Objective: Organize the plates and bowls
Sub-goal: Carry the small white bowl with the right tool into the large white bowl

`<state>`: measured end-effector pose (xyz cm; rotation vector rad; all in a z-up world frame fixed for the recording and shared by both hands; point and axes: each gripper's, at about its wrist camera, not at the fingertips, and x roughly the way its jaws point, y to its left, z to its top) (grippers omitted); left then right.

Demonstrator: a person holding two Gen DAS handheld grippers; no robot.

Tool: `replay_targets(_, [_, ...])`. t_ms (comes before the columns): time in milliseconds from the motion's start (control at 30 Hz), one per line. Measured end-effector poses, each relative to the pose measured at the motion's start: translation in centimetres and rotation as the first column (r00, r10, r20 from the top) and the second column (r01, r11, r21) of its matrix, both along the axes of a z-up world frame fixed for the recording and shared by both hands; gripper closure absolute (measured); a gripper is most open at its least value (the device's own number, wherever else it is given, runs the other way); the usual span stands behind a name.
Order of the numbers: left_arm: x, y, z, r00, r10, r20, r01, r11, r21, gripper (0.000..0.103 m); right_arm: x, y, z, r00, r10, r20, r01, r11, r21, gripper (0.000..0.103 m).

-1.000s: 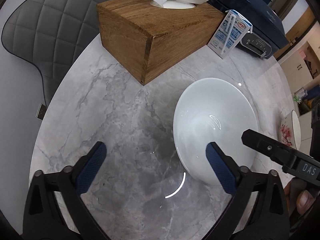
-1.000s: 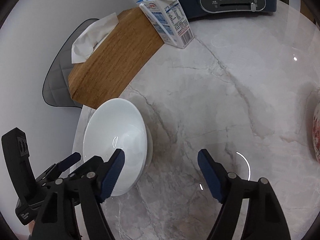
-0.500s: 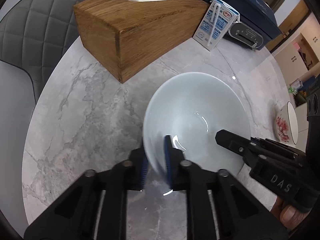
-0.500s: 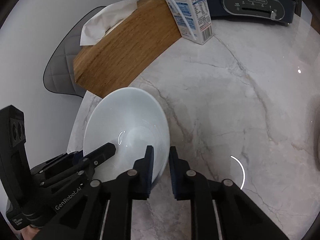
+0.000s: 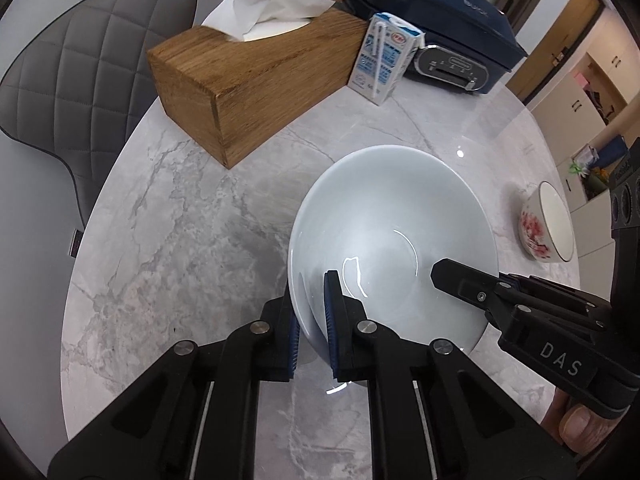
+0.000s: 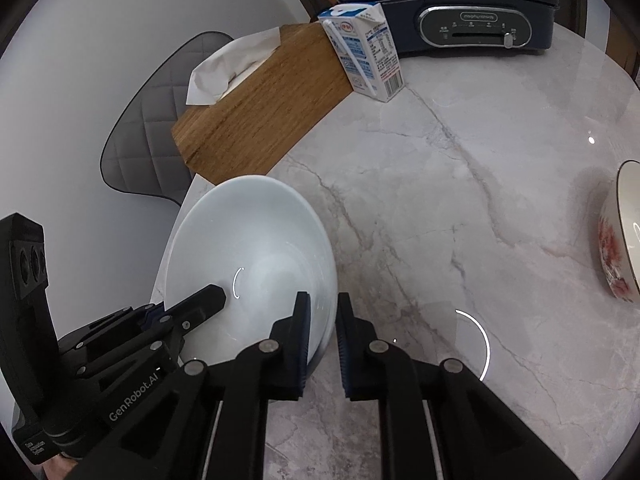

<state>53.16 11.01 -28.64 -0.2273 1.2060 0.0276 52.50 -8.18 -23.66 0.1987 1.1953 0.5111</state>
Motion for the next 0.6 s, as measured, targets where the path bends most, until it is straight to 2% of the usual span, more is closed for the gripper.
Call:
replay_targets(133, [-1.3,-1.3,1.8,1.0,-0.022,0.01,0.022,1.0,-0.001,0.094,-1.0,-1.2,1.1,1.0,-0.015,0.01,0.015,1.0,0.002,0.089])
replay_targets(300, [-3.7,-4.2,4.7,0.996,-0.082,0.037,0.082,0.997,0.007,0.093,-4.3,-4.1,3.6,0.999,-0.039,0.034,0.039,0.999,0.004,0.089])
replay_targets(600, [-7.9,-11.6,8.4,0.972,-0.222,0.08,0.221,0.975,0.016,0.093,-10.1,-10.7,6.5,0.989,-0.14,0.057,0.139,0.99,0.014,0.089])
